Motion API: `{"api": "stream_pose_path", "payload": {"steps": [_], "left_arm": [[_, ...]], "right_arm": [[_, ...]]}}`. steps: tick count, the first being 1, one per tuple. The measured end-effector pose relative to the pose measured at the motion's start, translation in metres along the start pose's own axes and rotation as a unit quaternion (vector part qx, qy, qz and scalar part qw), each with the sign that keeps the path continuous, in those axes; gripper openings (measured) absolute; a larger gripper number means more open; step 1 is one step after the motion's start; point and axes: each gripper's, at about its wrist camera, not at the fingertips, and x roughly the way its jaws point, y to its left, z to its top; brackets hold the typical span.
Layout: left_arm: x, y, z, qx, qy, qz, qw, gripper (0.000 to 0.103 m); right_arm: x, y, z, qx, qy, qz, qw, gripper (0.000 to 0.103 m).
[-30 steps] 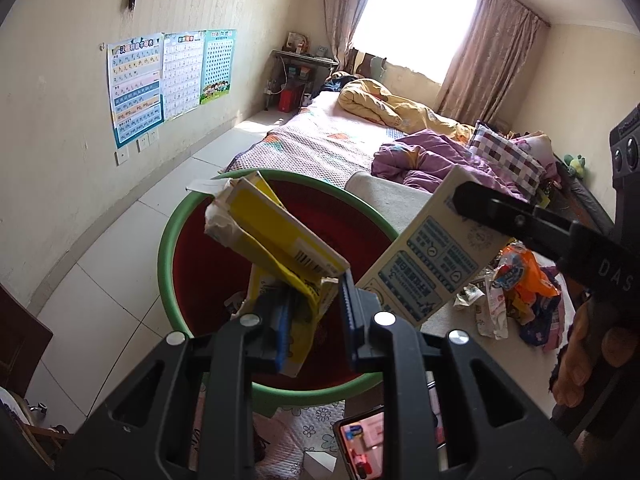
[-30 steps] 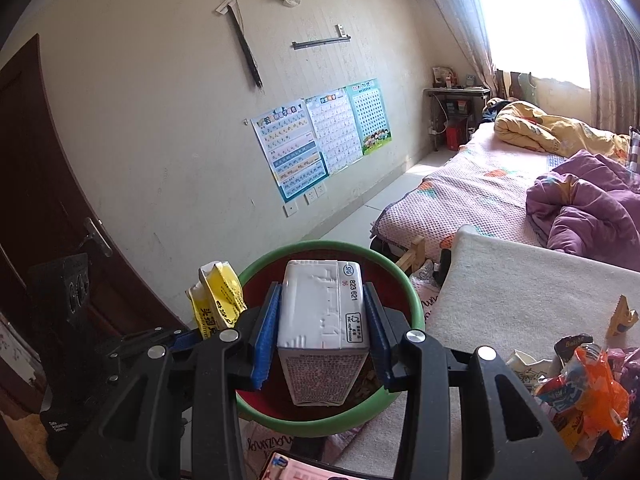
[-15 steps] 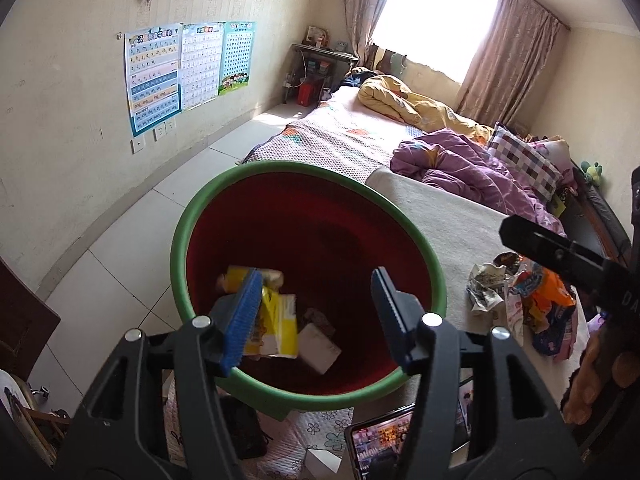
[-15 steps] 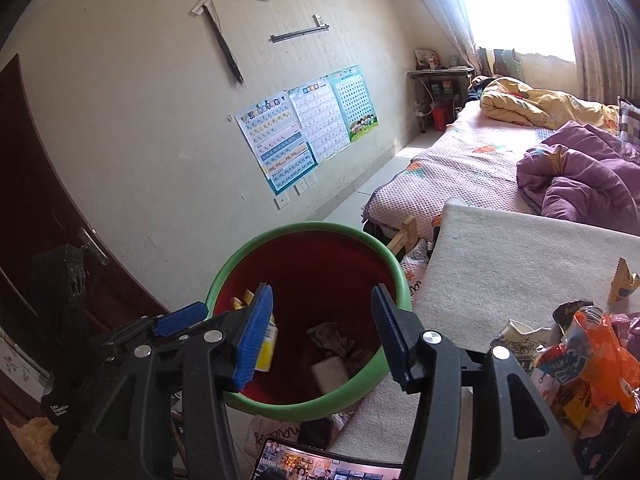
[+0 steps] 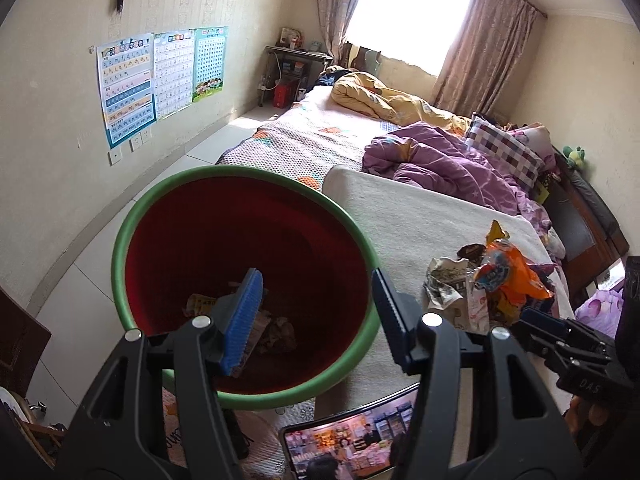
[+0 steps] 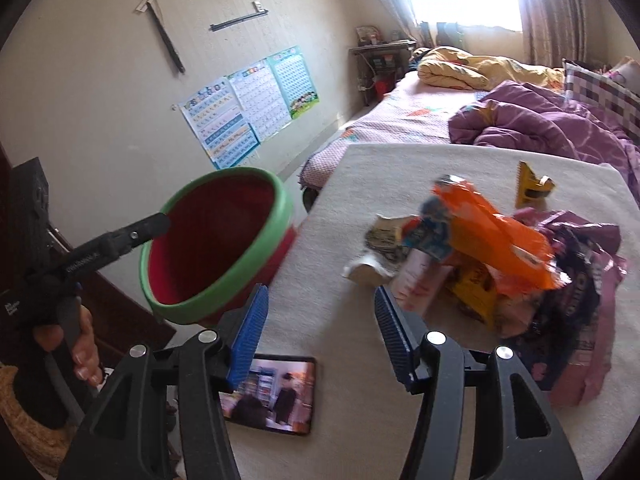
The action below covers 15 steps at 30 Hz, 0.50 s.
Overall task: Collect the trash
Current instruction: 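Grasp a white paper bag with the left gripper while the right gripper grasps the orange chip bag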
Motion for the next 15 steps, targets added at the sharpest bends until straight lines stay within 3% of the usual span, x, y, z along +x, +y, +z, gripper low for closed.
{"api": "stream_pose_path", "payload": {"steps": [4, 5, 8, 15], "left_arm": [[0.002, -0.023, -0.005, 0.013, 0.007, -0.006, 0.9999, 0.054], [0.004, -0.028, -0.006, 0.015, 0.009, -0.006, 0.9998, 0.054], [0.008, -0.042, -0.010, 0.014, 0.019, -0.008, 0.9997, 0.054], [0.017, -0.083, -0.018, 0.019, 0.032, -0.019, 0.9991, 0.054]], "right_arm": [[-0.021, -0.039, 0.015, -0.019, -0.027, -0.052, 0.998, 0.055], [-0.023, -0.047, 0.021, -0.026, -0.030, -0.059, 0.997, 0.059], [-0.013, -0.066, 0.036, -0.058, 0.000, -0.071, 0.996, 0.069], [0.034, -0.074, 0.037, -0.152, 0.064, -0.064, 0.984, 0.069]]}}
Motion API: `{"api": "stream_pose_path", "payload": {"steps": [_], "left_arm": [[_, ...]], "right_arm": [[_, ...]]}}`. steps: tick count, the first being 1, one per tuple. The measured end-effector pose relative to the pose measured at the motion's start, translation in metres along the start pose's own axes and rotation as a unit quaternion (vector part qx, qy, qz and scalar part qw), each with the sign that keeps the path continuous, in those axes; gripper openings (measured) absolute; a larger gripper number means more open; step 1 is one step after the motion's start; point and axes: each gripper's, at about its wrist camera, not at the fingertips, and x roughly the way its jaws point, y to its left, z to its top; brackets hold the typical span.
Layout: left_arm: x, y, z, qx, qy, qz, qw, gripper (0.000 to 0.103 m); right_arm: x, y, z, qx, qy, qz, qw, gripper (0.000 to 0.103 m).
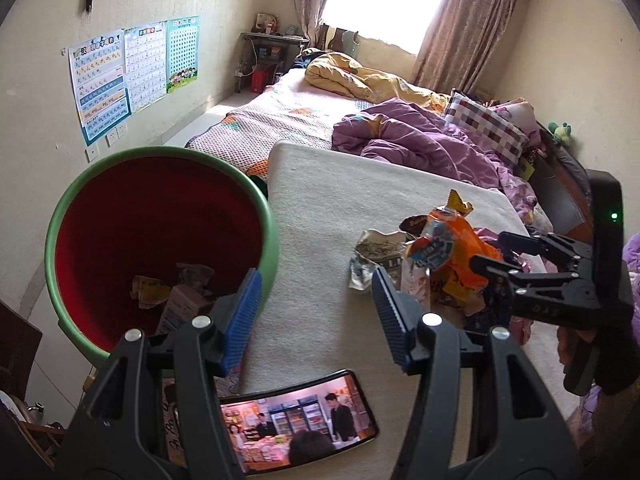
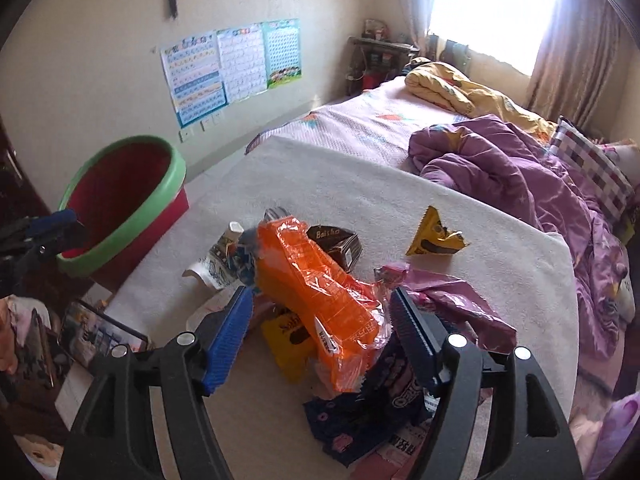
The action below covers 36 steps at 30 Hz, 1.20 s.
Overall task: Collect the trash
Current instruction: 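Grasp a white paper bag with the left gripper while the right gripper grasps the orange chip bag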
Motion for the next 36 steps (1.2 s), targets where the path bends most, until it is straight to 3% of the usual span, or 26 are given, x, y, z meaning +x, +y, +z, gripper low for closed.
{"api": "stream_pose_path", "payload": {"steps": [3, 4, 5, 6, 11, 18, 21, 24, 36], "left_arm": [[0.004, -0.014, -0.003, 0.001, 0.006, 0.001, 1.0000, 0.054], [0.006, -0.018, -0.003, 0.002, 0.008, 0.002, 1.0000, 0.054], [0.008, -0.022, -0.004, 0.003, 0.011, 0.003, 0.9999, 0.054], [0.010, -0.025, -0.004, 0.003, 0.013, 0.003, 0.9999, 0.054], [0.023, -0.045, -0.001, 0.009, 0.029, -0.007, 0.9995, 0.054], [0.069, -0.083, -0.006, 0.067, 0.087, -0.032, 0.9935, 0.053], [0.100, -0.082, -0.012, 0.058, 0.132, -0.033, 0.9891, 0.038], [0.119, -0.075, -0.017, 0.028, 0.158, -0.038, 0.9862, 0.034], [0.103, -0.082, -0.023, 0.017, 0.129, -0.042, 0.9906, 0.027]], "right_arm": [[0.012, 0.002, -0.006, -0.022, 0.014, 0.014, 1.000, 0.068], [0.013, 0.001, -0.009, -0.025, 0.013, 0.022, 0.999, 0.061], [0.013, 0.001, -0.010, -0.027, 0.013, 0.029, 0.999, 0.043], [0.014, -0.001, -0.011, -0.027, 0.015, 0.035, 0.999, 0.033], [-0.009, -0.025, -0.009, 0.049, -0.019, 0.100, 0.994, 0.032], [-0.051, -0.045, 0.000, 0.095, -0.079, 0.111, 0.986, 0.032], [-0.052, -0.050, -0.002, 0.113, -0.080, 0.119, 0.983, 0.032], [-0.053, -0.052, -0.010, 0.121, -0.073, 0.124, 0.982, 0.032], [-0.052, -0.048, -0.026, 0.142, -0.072, 0.126, 0.979, 0.032]]}}
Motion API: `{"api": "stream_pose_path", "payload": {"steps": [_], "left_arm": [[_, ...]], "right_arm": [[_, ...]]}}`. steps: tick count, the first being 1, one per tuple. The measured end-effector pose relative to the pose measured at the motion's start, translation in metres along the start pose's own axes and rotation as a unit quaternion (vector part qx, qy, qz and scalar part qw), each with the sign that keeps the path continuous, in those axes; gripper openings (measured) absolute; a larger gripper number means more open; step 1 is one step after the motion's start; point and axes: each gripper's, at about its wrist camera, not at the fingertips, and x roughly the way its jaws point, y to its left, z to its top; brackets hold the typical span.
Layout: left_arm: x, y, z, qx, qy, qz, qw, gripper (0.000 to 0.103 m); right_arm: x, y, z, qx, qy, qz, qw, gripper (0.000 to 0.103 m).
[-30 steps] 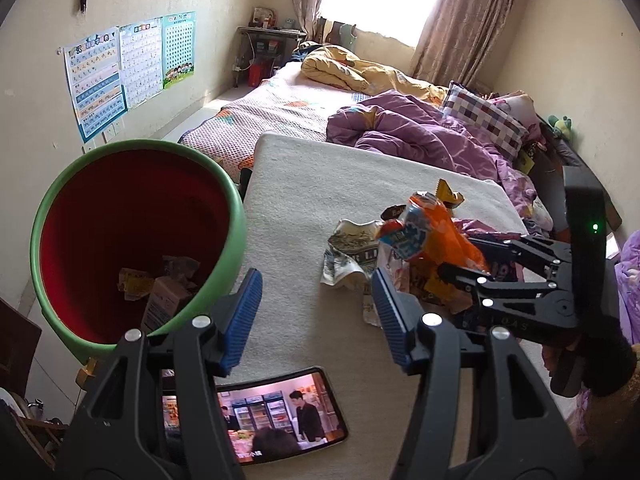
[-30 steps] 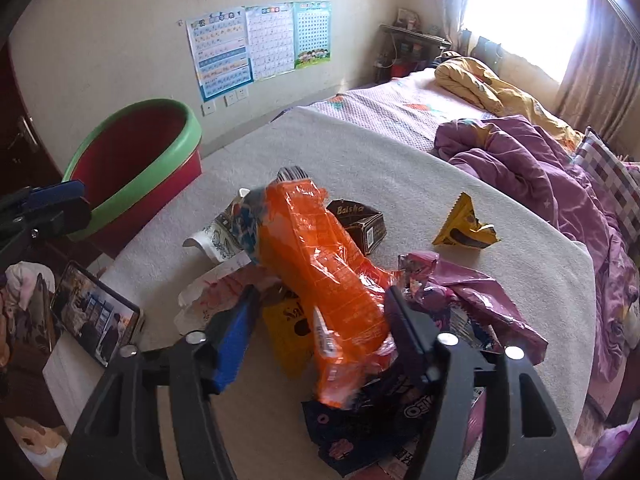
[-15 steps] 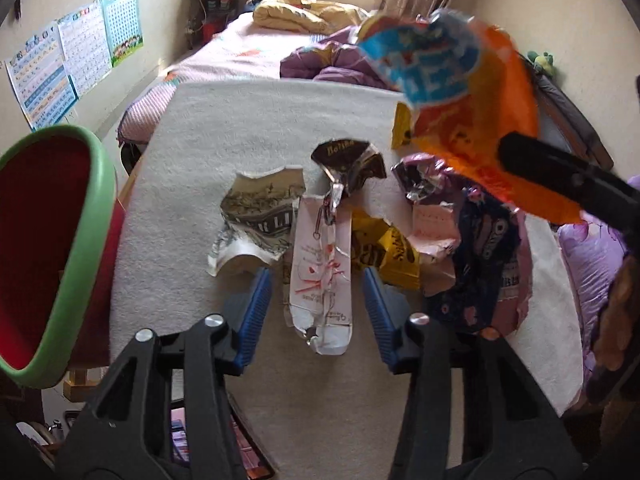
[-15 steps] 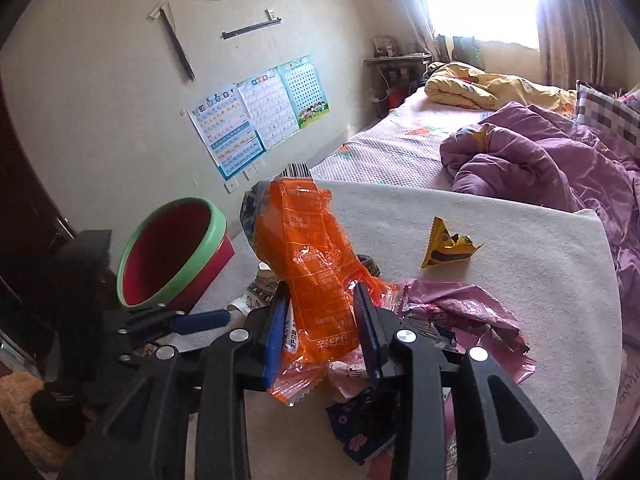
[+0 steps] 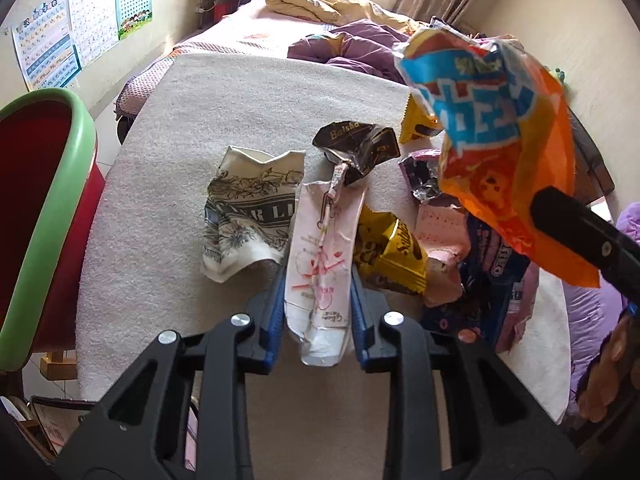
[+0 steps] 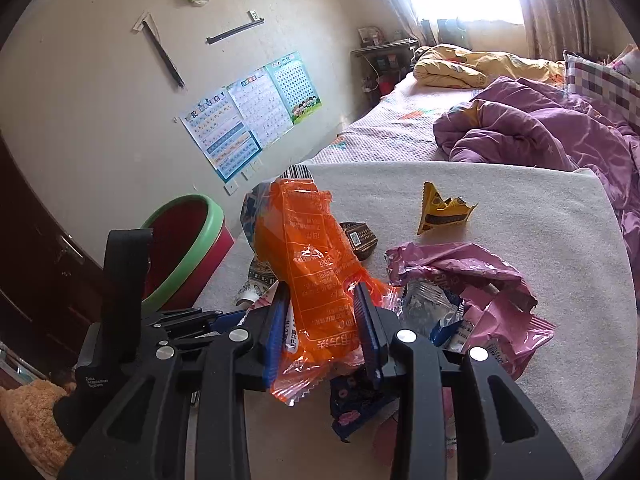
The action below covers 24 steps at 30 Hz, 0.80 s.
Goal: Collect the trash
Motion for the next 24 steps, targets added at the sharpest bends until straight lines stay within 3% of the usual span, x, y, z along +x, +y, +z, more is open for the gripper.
{"api": "stream_pose_path", "payload": {"steps": [9, 24], "left_arm": [[-0.039, 0.006, -0.014, -0.021, -0.042, -0.007, 0.9989, 0.025], [-0.102, 0.053, 0.001, -0.035, -0.134, 0.027, 0.9899, 0.025]], "right_arm": [[-0.001, 0.005, -0.001, 0.006, -0.015, -0.010, 1.000, 0.032], [-0.004, 0.047, 0.011, -0.002, -0.048, -0.013, 0.999, 0.032]]}}
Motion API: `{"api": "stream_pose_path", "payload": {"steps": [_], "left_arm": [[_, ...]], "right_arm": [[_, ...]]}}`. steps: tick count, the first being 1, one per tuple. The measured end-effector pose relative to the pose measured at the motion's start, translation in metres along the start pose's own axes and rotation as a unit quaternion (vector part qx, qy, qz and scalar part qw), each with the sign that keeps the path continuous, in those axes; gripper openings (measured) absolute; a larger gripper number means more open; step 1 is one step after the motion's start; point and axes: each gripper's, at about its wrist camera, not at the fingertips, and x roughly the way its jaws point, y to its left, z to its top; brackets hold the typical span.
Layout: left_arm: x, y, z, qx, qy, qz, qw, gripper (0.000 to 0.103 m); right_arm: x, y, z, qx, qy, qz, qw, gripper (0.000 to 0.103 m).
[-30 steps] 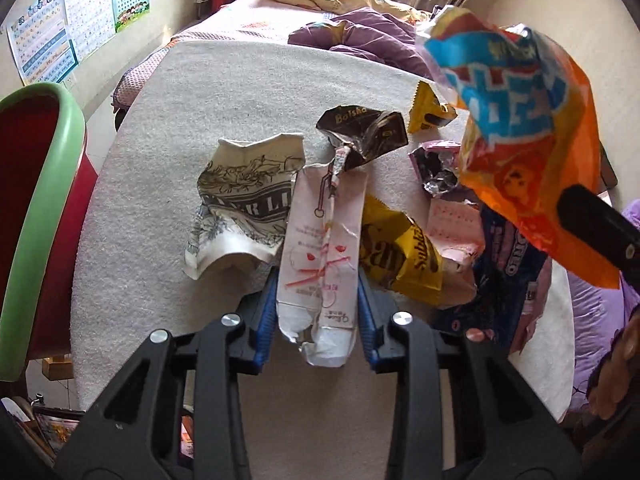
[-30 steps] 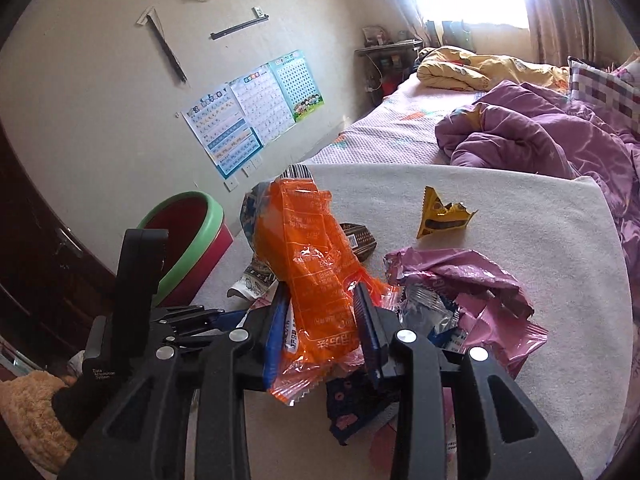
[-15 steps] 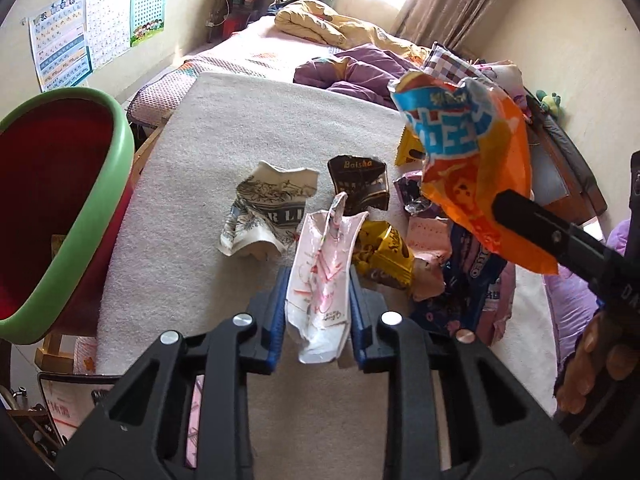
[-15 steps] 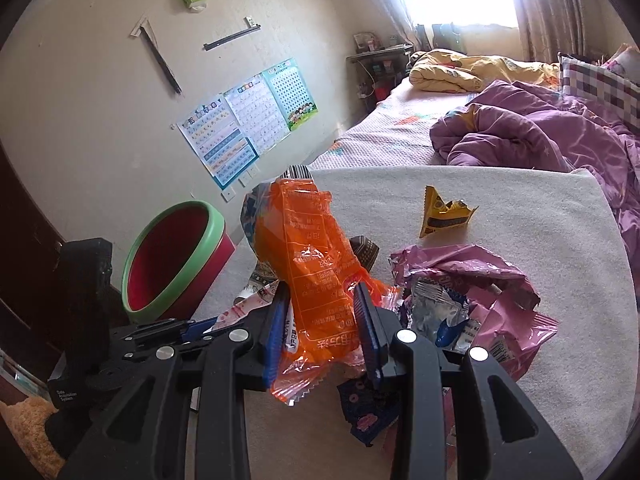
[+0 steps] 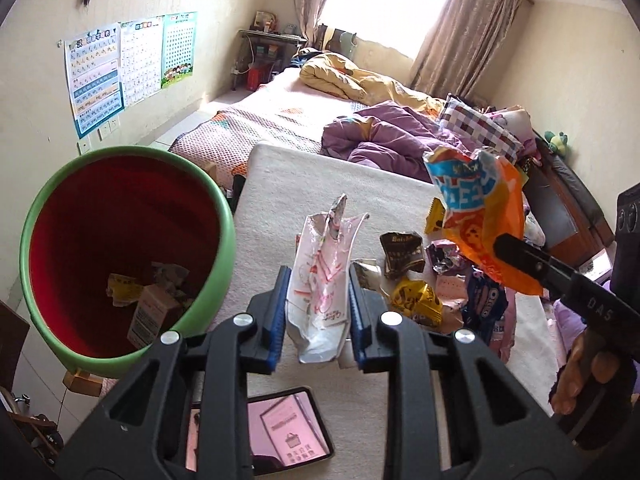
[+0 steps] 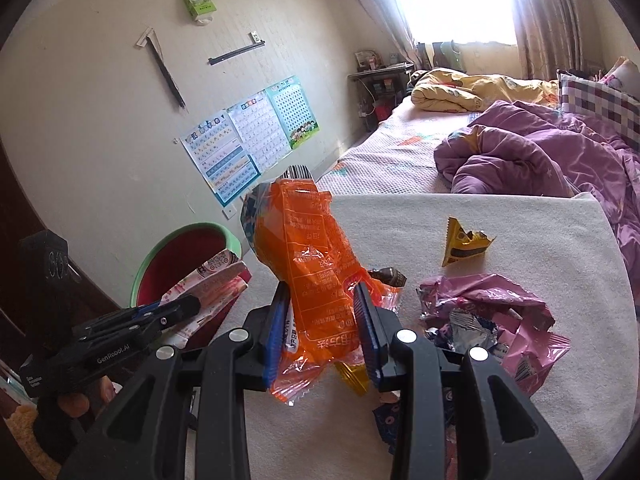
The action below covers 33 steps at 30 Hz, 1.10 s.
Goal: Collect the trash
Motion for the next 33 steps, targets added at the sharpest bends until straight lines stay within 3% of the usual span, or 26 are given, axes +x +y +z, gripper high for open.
{"api": "stream_pose_path", "payload": {"steps": [12, 33], "left_arm": [[-0.024, 0.043, 0.006, -0.009, -0.025, 0.013, 0.9996, 0.025], [-0.045, 0.093, 0.002, -0.009, -0.027, 0.012, 0.9995, 0.025]], "right_arm": [[0.012, 0.036, -0.005, 0.001, 0.002, 0.003, 1.000, 0.032], [0.034, 0.097, -0.015, -0.004, 0.004, 0.004, 1.000, 0.033]]}}
